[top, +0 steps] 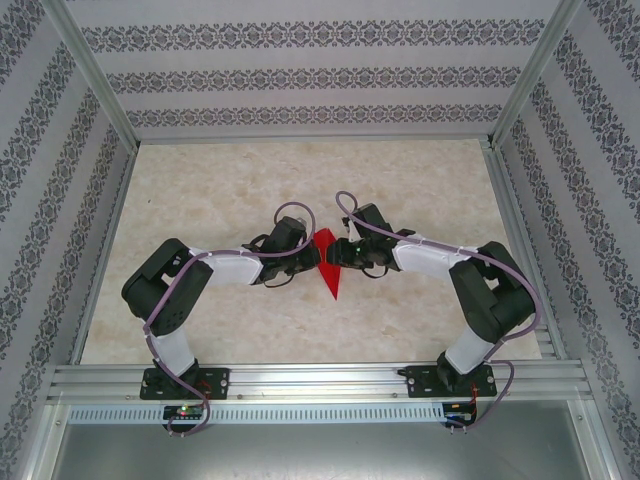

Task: Fold a paper plane with a square sheet of paper (pick it up from the middle)
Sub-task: Move a paper plane to the center of the table.

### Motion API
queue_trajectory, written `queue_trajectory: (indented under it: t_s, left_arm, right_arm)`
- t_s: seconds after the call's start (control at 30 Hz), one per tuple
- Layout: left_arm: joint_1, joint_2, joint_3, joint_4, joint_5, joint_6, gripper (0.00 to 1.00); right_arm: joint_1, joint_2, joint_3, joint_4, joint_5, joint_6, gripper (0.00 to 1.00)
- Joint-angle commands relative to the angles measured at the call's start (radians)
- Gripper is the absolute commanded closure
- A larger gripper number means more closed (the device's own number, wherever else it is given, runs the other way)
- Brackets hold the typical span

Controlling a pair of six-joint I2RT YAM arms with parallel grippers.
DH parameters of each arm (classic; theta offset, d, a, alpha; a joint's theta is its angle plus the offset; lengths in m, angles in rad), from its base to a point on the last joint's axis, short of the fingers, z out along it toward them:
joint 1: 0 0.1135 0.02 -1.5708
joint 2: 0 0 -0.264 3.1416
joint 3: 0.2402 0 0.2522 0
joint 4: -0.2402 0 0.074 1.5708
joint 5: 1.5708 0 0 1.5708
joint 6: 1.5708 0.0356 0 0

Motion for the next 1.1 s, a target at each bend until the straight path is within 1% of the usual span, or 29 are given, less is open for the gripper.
queue_trajectory:
  t_s: [0.0, 0.2, 0.3, 0.4, 0.63, 0.73, 0.87, 1.07]
  left_arm:
    - [0.013, 0.01, -0.001, 0.015, -0.004, 0.0, 1.0]
    - [0.013, 0.012, -0.001, 0.016, -0.003, -0.001, 1.0]
    - [0.015, 0.013, -0.001, 0.016, -0.003, 0.0, 1.0]
    - [0.015, 0.014, -0.001, 0.016, -0.003, -0.002, 1.0]
    - [0.018, 0.012, -0.004, 0.022, 0.003, -0.005, 1.0]
    - [0.018, 0.009, -0.009, 0.036, 0.011, -0.01, 1.0]
    - [0.018, 0.005, -0.015, 0.063, 0.033, -0.017, 1.0]
    - [0.021, 0.001, -0.019, 0.067, 0.041, -0.022, 1.0]
  right_arm:
    - [0.011, 0.006, 0.015, -0.02, 0.02, -0.024, 0.57]
    - [0.016, 0.001, -0.002, -0.024, 0.001, -0.024, 0.49]
    - [0.023, 0.0, -0.006, -0.027, 0.014, -0.03, 0.46]
    - [0.026, 0.004, -0.007, -0.029, 0.009, -0.031, 0.46]
    - [0.05, 0.003, -0.035, -0.012, -0.046, -0.008, 0.52]
    - [0.063, -0.002, -0.054, -0.009, -0.04, 0.0, 0.53]
    - [0.065, 0.005, -0.059, 0.0, -0.029, 0.005, 0.51]
    - [0.067, 0.005, -0.051, 0.012, -0.023, 0.002, 0.44]
